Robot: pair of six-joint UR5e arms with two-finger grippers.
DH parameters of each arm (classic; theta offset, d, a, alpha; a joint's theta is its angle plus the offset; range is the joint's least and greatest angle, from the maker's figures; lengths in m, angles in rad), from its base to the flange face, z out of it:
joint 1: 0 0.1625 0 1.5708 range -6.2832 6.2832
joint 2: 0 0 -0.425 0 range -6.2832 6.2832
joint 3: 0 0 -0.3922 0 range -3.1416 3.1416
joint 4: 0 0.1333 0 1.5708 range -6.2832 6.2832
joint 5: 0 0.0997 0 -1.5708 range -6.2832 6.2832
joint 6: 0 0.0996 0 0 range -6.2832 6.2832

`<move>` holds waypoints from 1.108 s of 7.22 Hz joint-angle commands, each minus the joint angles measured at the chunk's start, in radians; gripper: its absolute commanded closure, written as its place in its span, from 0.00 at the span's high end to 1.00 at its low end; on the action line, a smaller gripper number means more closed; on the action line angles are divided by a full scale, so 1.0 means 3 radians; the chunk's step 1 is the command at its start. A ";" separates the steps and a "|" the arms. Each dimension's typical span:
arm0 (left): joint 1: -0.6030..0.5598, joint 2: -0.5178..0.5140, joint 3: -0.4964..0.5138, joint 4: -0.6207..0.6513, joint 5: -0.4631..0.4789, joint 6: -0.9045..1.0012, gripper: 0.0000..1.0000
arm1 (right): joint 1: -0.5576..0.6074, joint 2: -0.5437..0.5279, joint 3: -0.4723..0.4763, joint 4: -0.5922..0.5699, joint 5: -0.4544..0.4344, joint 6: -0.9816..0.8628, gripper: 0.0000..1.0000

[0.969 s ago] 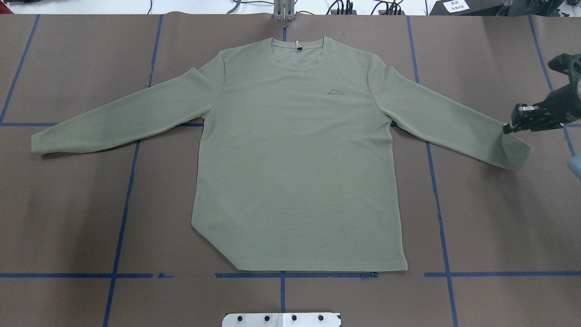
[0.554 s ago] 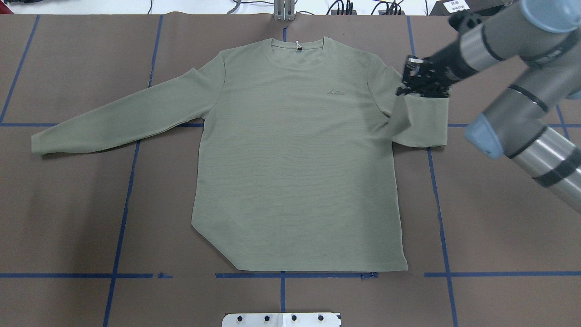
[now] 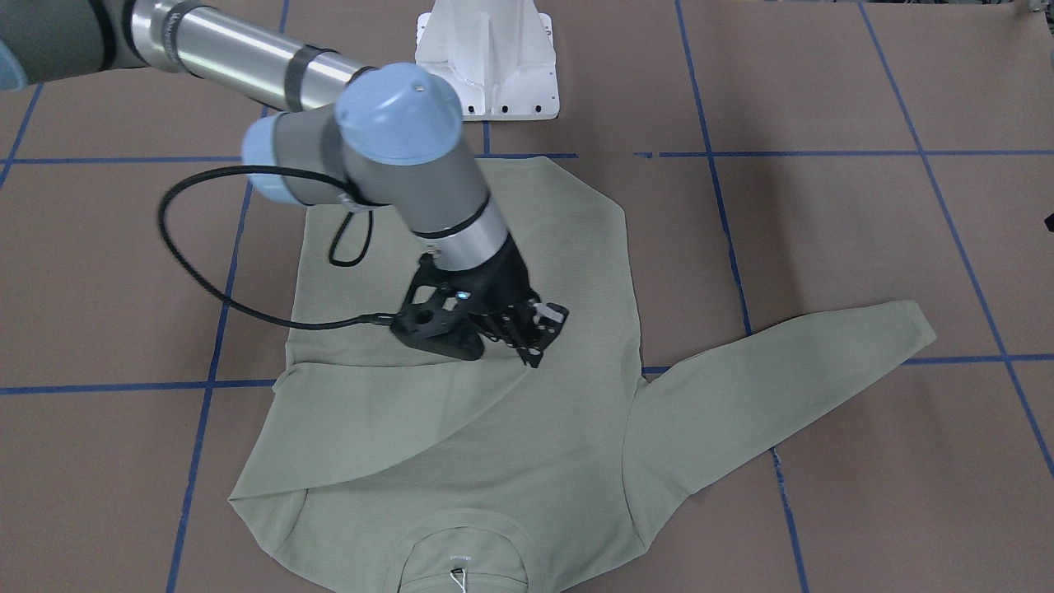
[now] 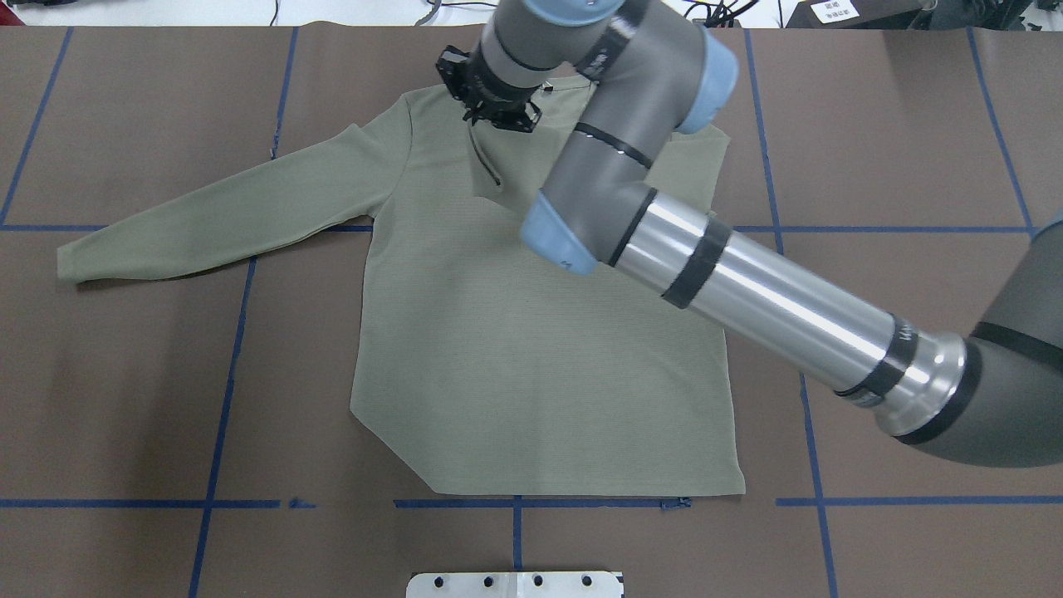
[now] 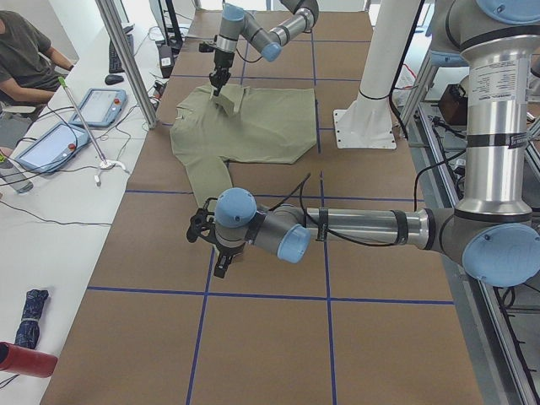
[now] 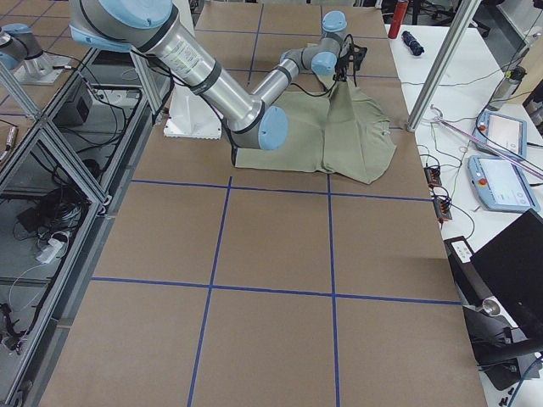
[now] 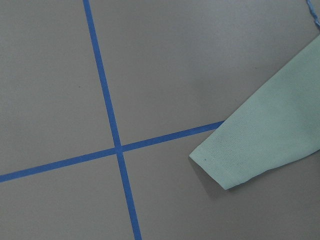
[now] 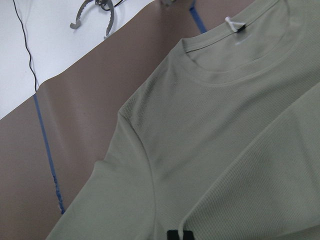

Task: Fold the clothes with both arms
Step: 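Grasp the cuff with the right gripper and fold it across the chest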

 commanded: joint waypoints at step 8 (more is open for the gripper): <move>0.0326 -0.0043 0.0105 -0.0005 -0.0321 -0.0275 1.00 | -0.0481 0.0705 -0.1216 0.0658 -0.0852 0.0022 0.99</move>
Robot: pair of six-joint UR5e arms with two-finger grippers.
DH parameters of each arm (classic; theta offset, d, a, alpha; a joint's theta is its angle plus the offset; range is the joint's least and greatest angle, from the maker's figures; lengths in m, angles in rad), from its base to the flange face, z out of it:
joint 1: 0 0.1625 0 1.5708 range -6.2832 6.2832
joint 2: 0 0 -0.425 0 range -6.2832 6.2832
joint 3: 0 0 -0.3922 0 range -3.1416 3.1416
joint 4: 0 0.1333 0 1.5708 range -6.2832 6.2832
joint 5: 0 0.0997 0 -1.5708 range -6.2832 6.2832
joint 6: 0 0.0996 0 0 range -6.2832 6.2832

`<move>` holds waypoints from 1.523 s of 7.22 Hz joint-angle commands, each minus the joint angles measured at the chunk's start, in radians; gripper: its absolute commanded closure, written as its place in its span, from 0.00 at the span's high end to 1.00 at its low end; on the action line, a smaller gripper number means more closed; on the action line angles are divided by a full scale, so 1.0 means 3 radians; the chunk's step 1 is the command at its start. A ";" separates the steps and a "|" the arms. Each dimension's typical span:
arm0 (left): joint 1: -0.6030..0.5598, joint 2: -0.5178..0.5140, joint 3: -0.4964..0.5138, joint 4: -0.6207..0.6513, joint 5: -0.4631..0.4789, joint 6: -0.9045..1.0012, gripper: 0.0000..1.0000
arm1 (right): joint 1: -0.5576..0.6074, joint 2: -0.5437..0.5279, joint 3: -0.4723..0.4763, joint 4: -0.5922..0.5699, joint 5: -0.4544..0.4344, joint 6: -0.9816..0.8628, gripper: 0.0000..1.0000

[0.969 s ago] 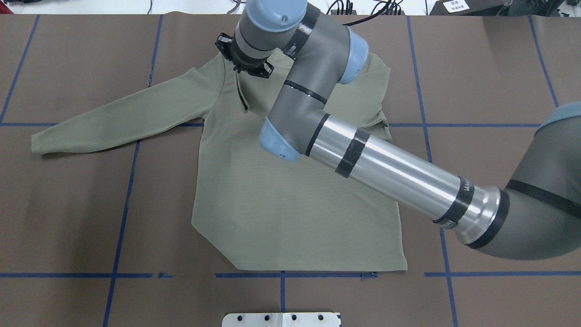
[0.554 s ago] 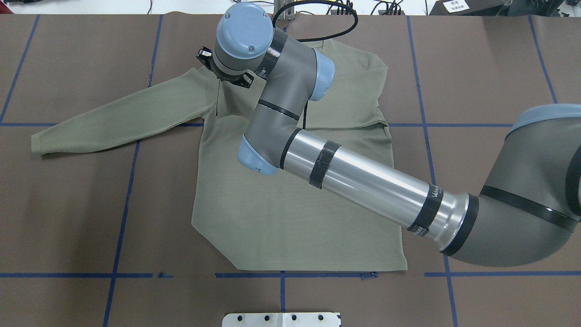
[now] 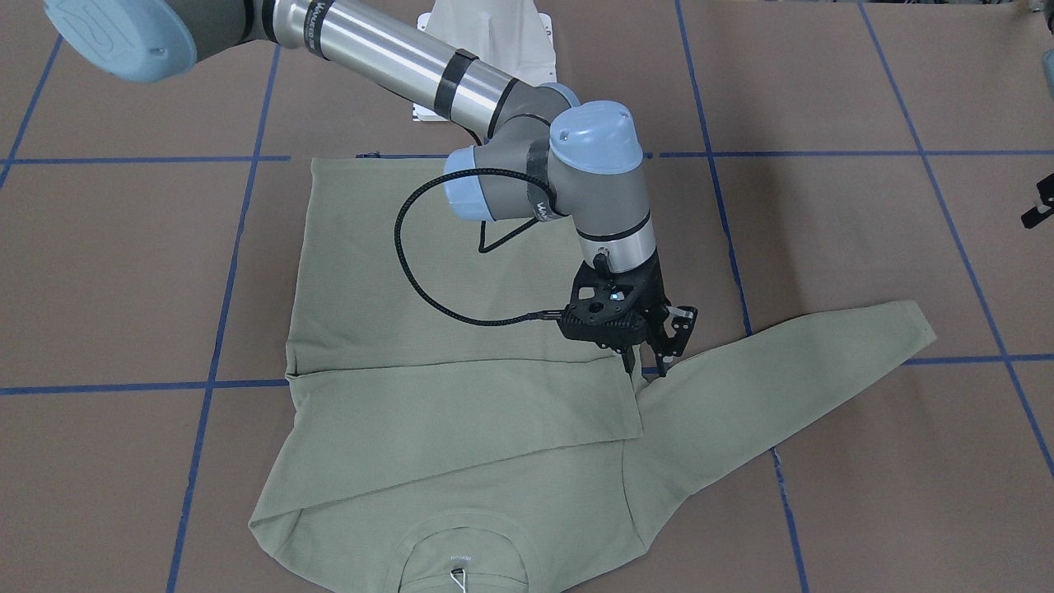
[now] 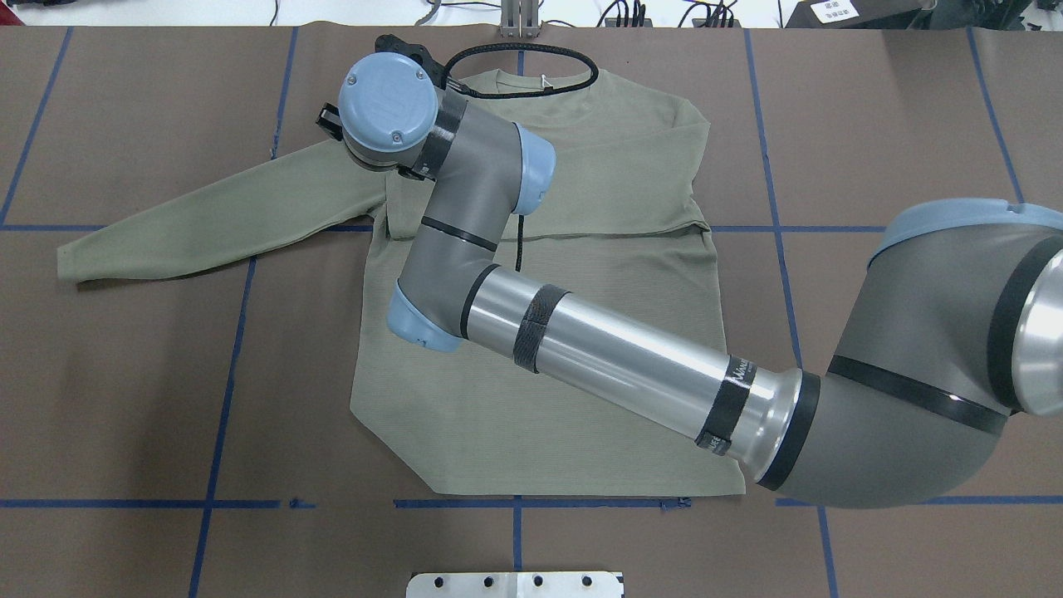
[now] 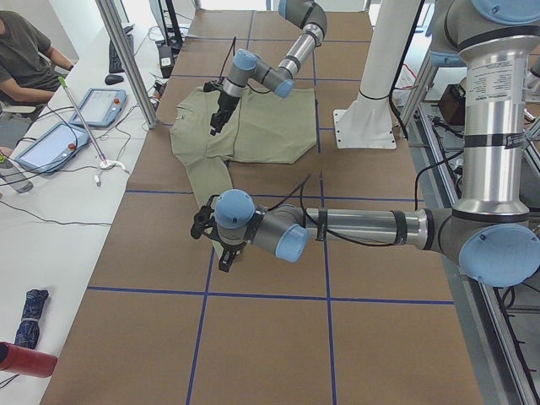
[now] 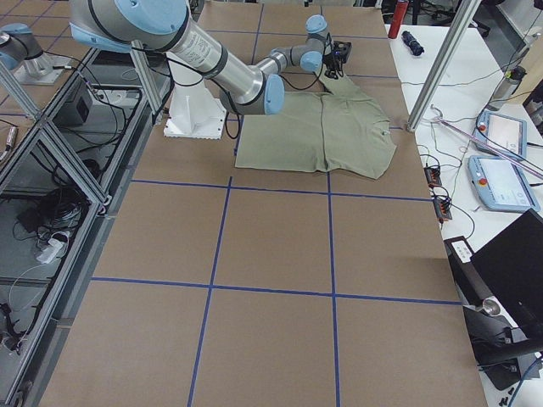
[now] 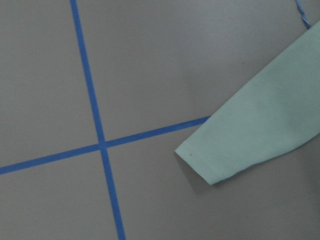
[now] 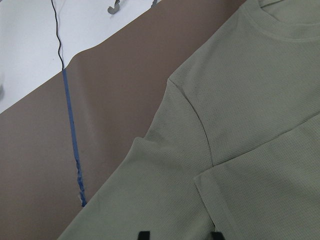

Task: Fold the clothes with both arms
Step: 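Release the sleeve and raise the right gripper while the left gripper reaches the other cuff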

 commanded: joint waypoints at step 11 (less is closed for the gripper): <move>0.0953 -0.0853 0.1554 -0.1351 0.0594 -0.1761 0.77 | 0.0627 -0.2736 0.2624 -0.0052 0.1210 -0.0796 0.99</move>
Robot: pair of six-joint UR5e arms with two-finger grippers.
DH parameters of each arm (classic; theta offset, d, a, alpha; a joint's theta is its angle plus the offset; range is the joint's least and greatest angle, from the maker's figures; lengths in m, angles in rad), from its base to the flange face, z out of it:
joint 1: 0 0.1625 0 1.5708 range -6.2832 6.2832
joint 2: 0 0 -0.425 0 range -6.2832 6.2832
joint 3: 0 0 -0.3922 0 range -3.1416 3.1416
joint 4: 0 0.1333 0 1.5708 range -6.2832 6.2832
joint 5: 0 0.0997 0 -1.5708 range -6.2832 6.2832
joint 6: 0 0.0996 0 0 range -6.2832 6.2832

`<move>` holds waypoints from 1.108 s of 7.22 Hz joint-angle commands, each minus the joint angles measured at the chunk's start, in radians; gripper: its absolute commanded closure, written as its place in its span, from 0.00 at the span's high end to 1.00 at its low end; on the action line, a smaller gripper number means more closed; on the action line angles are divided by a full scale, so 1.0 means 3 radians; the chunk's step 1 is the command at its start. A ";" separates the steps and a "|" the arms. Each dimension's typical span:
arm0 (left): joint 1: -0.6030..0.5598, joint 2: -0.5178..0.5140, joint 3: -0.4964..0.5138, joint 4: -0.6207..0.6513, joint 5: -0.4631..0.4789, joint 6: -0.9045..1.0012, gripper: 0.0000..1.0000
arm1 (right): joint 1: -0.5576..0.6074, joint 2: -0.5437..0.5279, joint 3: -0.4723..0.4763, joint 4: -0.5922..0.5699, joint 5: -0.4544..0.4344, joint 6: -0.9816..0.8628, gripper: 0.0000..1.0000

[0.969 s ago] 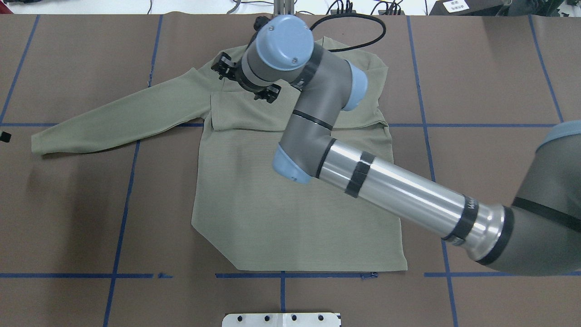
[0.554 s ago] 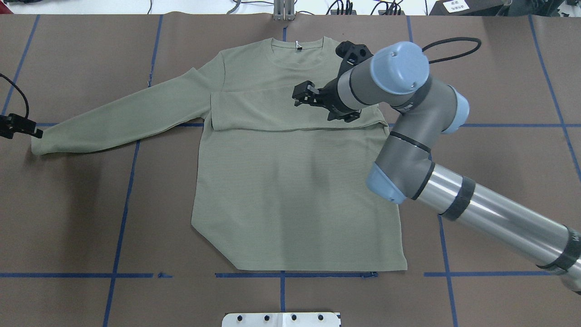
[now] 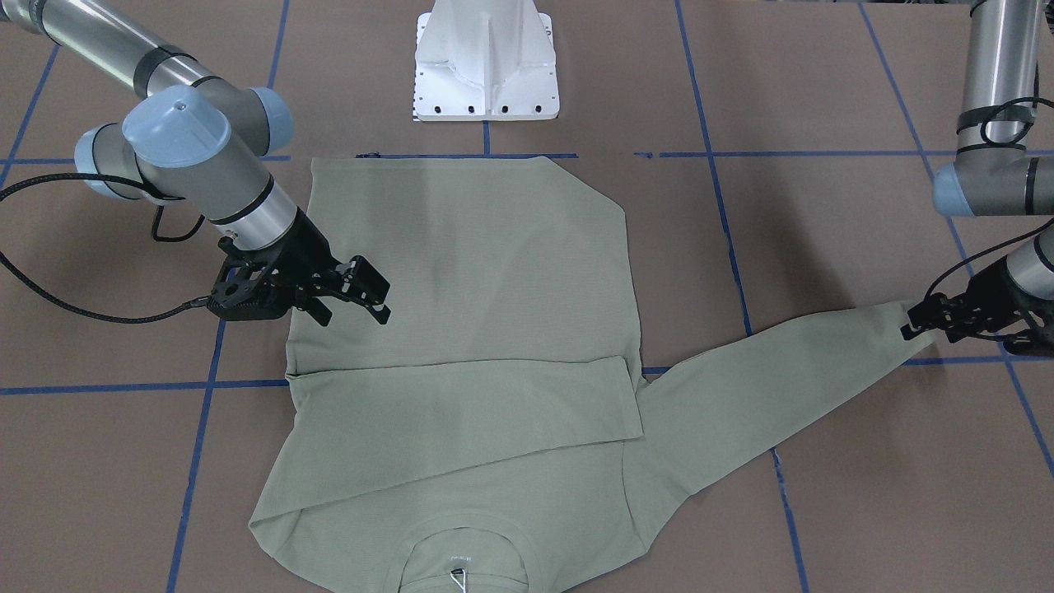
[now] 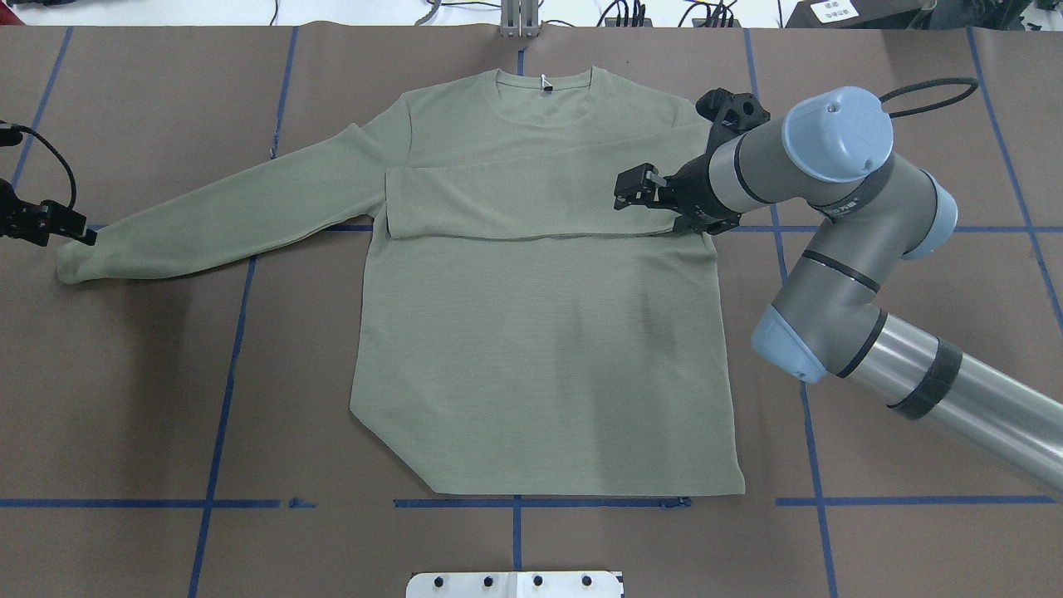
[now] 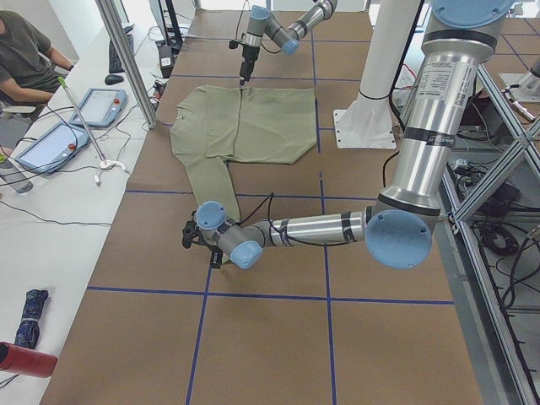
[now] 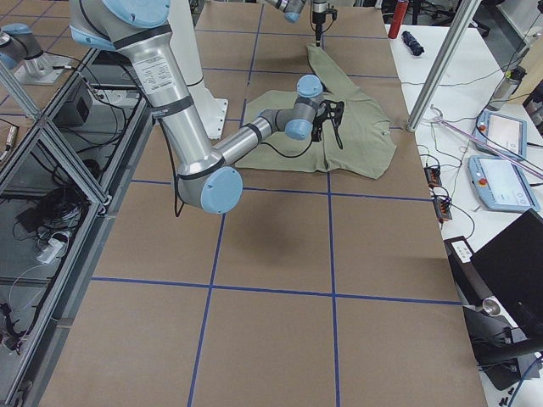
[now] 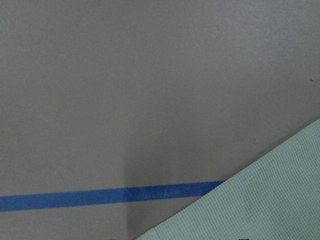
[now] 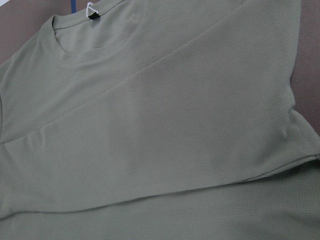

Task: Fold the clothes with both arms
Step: 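Release the sleeve and raise the right gripper while the left gripper reaches the other cuff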

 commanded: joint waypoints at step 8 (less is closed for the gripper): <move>0.0020 0.0039 0.0040 0.0002 0.0002 -0.0007 0.35 | -0.0039 -0.0015 0.0017 0.0000 -0.0065 0.0002 0.99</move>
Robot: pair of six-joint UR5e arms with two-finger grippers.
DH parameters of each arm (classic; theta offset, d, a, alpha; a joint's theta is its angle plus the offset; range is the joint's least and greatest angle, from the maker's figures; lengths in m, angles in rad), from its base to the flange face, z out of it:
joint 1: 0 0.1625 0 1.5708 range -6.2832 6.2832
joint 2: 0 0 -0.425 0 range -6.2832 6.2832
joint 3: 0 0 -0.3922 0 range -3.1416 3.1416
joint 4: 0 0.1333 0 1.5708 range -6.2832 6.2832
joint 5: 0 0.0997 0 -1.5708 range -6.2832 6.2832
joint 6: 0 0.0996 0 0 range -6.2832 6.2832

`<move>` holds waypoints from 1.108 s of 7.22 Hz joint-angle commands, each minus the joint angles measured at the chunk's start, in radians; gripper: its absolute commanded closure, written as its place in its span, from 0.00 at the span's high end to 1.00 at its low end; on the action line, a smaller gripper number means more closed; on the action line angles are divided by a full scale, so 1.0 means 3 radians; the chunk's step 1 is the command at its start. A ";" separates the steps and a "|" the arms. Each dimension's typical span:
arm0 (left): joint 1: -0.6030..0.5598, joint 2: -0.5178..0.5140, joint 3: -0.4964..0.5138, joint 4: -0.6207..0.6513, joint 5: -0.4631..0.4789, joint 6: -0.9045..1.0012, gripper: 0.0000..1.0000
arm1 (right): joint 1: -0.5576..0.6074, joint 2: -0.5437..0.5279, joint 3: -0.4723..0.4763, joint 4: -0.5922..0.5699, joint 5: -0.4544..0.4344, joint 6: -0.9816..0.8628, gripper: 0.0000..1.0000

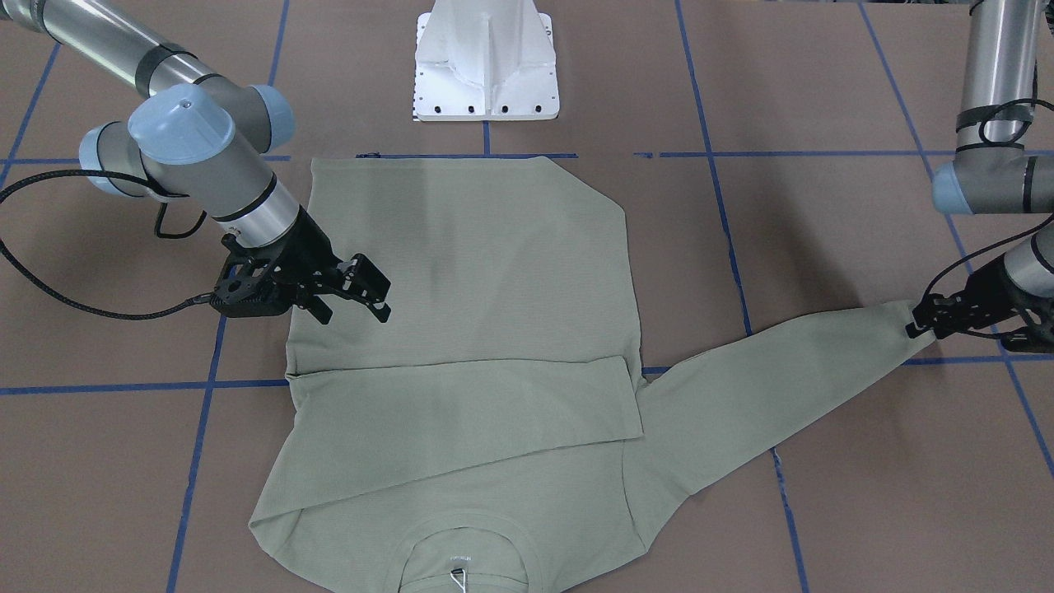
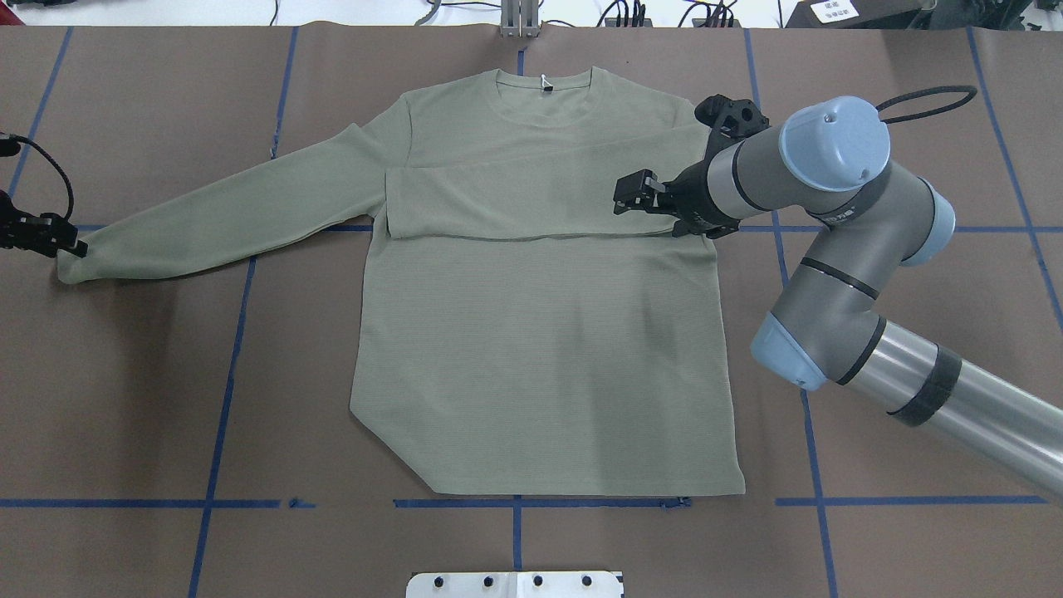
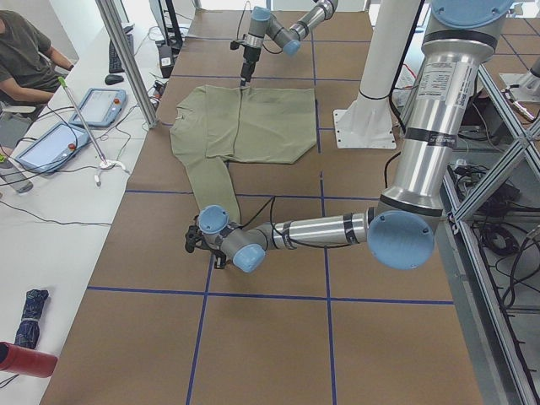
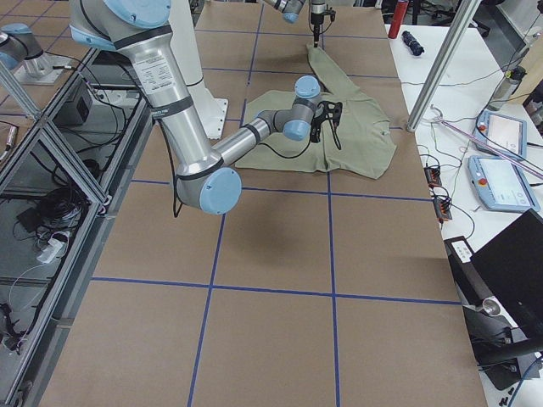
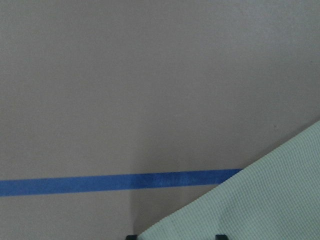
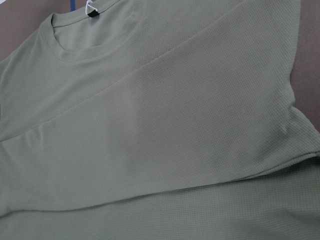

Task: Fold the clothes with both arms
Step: 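Release the sleeve and raise the right gripper while the left gripper reaches the other cuff, then grasp the other cuff with the left gripper and fold it across the chest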

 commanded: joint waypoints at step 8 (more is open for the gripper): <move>0.0026 -0.0228 -0.1508 0.0179 -0.0577 -0.1409 0.00 | 0.0467 -0.0741 0.0394 0.0020 0.0232 -0.0533 1.00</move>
